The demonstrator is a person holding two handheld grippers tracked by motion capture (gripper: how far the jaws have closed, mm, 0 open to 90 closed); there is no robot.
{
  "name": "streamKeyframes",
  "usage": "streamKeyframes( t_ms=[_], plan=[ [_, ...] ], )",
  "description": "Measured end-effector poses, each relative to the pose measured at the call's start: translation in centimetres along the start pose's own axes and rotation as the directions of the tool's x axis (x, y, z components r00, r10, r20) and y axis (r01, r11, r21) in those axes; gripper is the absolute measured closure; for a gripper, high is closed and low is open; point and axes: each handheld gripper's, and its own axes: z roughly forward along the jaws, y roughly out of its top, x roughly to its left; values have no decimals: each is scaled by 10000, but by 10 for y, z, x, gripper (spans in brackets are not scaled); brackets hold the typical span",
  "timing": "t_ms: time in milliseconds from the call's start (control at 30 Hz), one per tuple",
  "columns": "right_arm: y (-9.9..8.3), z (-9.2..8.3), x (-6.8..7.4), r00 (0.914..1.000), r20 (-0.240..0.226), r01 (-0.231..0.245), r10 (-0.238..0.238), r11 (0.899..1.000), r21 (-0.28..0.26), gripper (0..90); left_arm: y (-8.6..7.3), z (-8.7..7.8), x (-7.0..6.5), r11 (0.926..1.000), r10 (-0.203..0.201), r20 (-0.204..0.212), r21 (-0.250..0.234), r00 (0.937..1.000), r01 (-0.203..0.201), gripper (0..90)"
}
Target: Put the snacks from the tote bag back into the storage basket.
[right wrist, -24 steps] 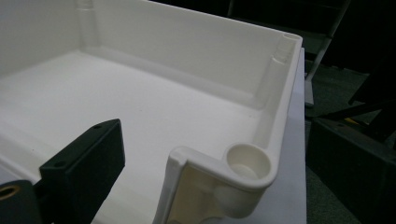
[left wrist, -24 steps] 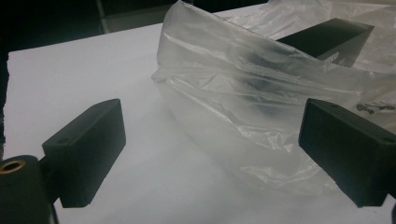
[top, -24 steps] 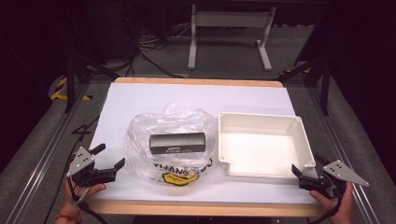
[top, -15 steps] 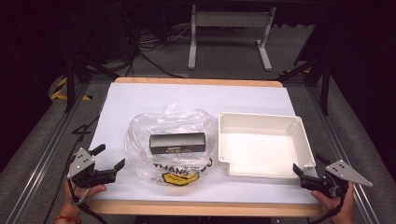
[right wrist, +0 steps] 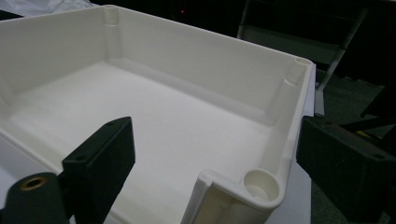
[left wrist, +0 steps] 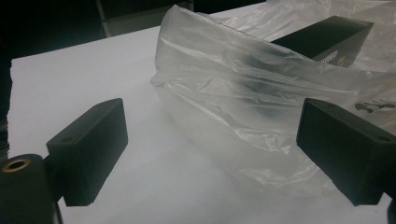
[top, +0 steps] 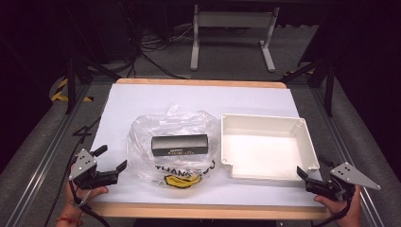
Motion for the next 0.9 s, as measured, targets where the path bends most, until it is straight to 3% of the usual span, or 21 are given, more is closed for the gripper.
streamKeyframes(
  t_ms=[433, 700, 900],
  plan=[
    [13, -3, 0, 9997, -251, 75, -79, 9999, -155, 156, 0, 3, -1, 10000, 5, 0, 74, 10000, -5, 98],
    [23, 0, 9, 9968, -585, 541, -542, 9985, -33, 188, 1, 4, -2, 9999, 23, 60, 98, 10000, -24, 102],
    [30, -1, 13, 9950, -789, 608, -613, 9981, -87, 191, 1, 5, -2, 9999, 34, 70, 125, 10000, -35, 102]
  ],
)
